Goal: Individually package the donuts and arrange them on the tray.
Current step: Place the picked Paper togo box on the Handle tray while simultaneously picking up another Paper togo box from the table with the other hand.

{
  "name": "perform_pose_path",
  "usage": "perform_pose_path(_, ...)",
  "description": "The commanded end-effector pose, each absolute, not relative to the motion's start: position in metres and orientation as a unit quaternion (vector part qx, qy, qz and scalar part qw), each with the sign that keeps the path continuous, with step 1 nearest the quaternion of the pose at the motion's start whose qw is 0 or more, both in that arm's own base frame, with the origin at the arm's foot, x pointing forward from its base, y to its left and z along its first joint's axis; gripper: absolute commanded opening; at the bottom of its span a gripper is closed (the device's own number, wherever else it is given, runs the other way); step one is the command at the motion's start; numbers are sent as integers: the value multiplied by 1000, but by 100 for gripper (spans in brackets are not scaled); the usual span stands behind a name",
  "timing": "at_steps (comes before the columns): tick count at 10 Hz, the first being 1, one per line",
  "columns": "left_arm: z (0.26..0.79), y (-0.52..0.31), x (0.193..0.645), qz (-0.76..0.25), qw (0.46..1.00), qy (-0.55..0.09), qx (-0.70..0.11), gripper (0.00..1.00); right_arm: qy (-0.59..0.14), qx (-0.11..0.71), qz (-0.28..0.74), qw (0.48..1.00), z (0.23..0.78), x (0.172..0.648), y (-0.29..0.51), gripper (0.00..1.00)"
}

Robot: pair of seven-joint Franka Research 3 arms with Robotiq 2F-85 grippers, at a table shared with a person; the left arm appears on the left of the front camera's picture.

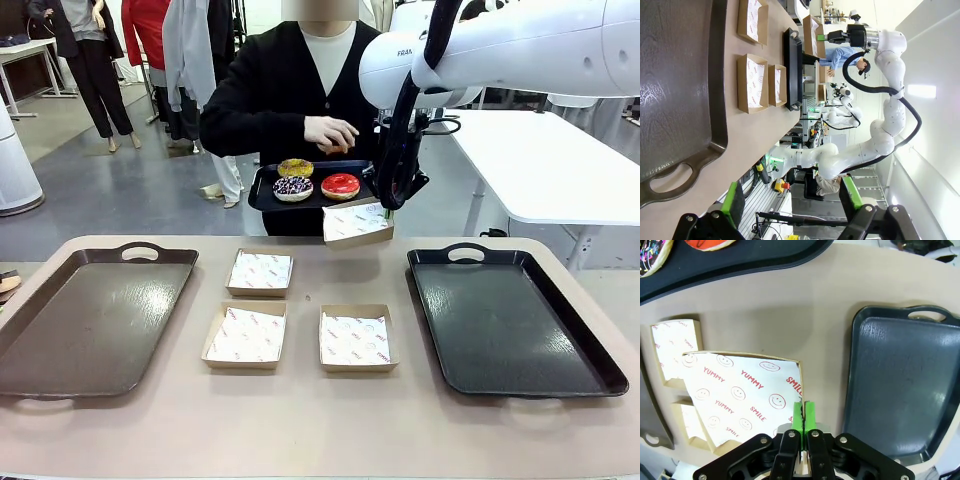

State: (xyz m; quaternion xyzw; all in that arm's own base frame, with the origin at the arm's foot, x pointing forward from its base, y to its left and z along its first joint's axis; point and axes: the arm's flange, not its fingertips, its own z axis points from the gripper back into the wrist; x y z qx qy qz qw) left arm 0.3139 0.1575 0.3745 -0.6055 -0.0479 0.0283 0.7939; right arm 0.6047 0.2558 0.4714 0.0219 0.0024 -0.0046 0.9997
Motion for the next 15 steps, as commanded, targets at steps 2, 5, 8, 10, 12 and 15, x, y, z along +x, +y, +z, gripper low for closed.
perform_pose_path(2,375,159,312,28,792,-51,-608,100,0,22,-13,1000,472,603,255,0)
perform_pose_path(5,375,159,312,28,792,-51,-608,100,0,22,-13,1000,472,603,255,0)
perform_pose_path(8,375,159,312,28,792,-51,-608,100,0,22,-13,1000,472,603,255,0)
perform_pose_path(10,375,159,312,28,792,-51,-608,100,0,22,-13,1000,472,603,255,0)
perform_pose_path(12,375,159,312,28,792,-51,-608,100,0,22,-13,1000,472,603,255,0)
perform_pose_path(15,375,159,312,28,792,-51,-608,100,0,22,-13,1000,472,603,255,0)
